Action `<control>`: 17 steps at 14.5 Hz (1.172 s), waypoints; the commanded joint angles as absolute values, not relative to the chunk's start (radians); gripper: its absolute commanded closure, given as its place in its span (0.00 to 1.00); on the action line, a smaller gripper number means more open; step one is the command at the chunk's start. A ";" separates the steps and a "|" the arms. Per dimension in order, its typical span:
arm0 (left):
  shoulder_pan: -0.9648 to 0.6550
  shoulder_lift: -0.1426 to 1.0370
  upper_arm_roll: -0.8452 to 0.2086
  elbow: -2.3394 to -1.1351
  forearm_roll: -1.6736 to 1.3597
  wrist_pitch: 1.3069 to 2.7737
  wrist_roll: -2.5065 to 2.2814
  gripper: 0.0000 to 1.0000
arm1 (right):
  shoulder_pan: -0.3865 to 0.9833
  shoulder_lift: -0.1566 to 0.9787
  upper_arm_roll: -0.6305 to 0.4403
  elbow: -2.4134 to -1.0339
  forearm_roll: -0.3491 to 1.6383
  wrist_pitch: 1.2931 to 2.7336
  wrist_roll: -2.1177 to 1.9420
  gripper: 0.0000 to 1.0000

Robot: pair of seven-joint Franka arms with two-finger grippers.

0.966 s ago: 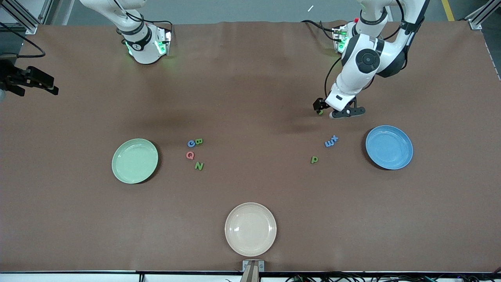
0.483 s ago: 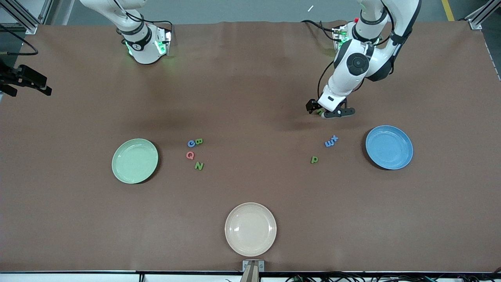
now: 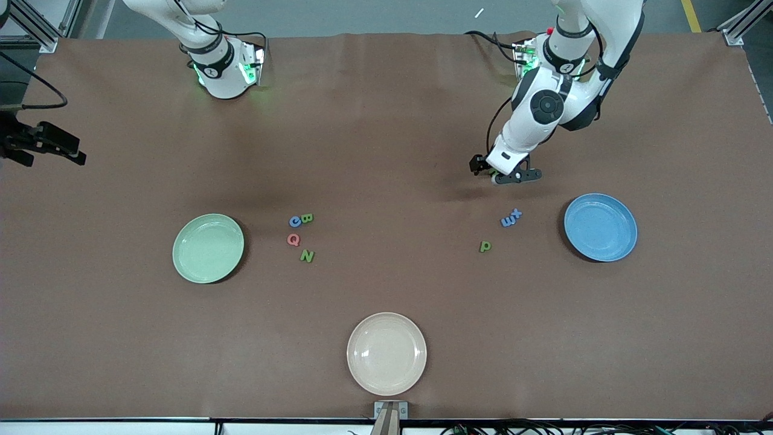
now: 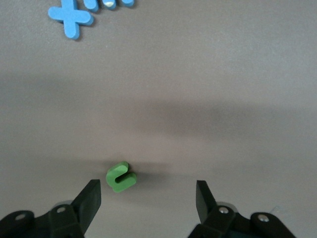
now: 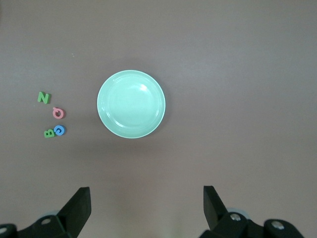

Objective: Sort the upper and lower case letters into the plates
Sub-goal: 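Lower the left gripper onto the green u while the right gripper reaches out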

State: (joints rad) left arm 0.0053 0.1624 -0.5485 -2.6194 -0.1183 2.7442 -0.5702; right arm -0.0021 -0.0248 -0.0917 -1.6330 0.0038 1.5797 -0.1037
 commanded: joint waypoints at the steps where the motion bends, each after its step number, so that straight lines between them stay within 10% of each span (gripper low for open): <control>1: 0.012 0.173 -0.552 -2.619 -0.058 2.755 -0.575 0.14 | -0.015 0.020 -0.090 -1.617 -0.009 1.624 -0.110 0.00; 17: 0.034 0.271 -0.543 -2.589 0.127 2.750 -0.600 0.15 | 0.198 0.264 -0.083 -1.784 0.070 2.000 0.710 0.00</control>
State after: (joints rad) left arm 0.0300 0.2469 -0.5425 -2.6056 0.0975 2.7442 -0.5714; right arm 0.1708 0.2188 -0.0738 -1.7778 0.0225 1.9526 0.6704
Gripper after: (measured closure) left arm 0.141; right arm 0.000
